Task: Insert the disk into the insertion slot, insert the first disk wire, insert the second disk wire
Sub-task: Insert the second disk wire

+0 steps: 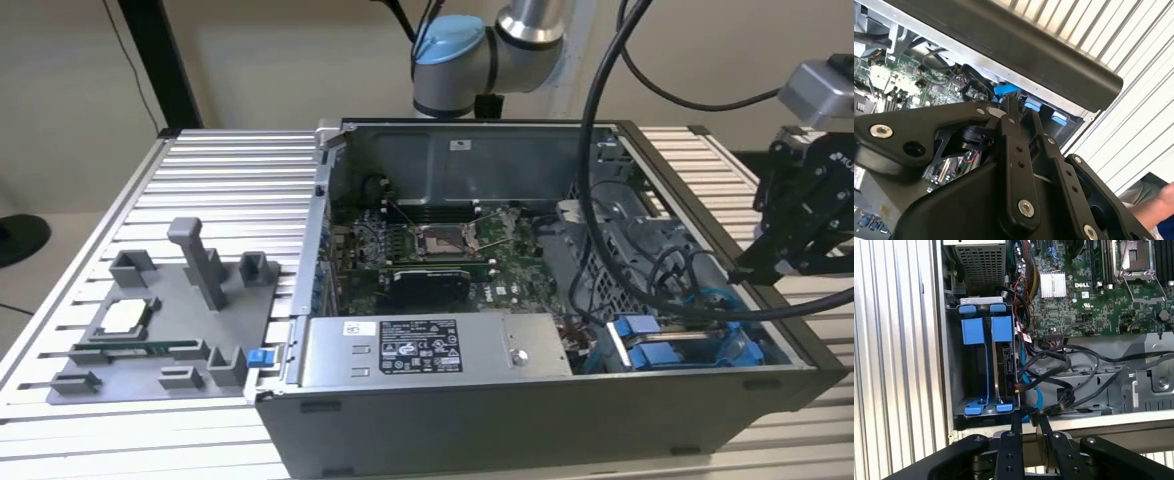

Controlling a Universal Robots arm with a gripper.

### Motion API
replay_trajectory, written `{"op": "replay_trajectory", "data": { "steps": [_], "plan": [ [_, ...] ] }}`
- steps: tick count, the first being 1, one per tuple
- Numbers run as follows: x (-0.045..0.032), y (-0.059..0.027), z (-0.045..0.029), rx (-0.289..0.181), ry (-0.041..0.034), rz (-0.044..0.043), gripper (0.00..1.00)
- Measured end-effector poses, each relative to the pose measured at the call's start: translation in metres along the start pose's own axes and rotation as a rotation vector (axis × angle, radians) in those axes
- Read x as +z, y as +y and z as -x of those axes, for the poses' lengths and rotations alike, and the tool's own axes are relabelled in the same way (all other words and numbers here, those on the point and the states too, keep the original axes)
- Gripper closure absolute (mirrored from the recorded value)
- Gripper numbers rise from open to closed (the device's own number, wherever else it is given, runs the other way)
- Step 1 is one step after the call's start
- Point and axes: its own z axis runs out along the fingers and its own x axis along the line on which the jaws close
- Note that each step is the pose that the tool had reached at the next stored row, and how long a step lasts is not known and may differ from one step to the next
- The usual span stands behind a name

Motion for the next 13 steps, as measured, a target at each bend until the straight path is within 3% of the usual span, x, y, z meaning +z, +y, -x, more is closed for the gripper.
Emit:
{"op": "replay_trajectory", "data": {
  "steps": [7, 13],
  "plan": [
    [0.0051, -0.0003, 0.0016, 0.001, 0.0006, 0.0097, 0.00],
    [0.0072, -0.0005, 0.0016, 0.001, 0.0007, 0.0109, 0.00]
  ]
}}
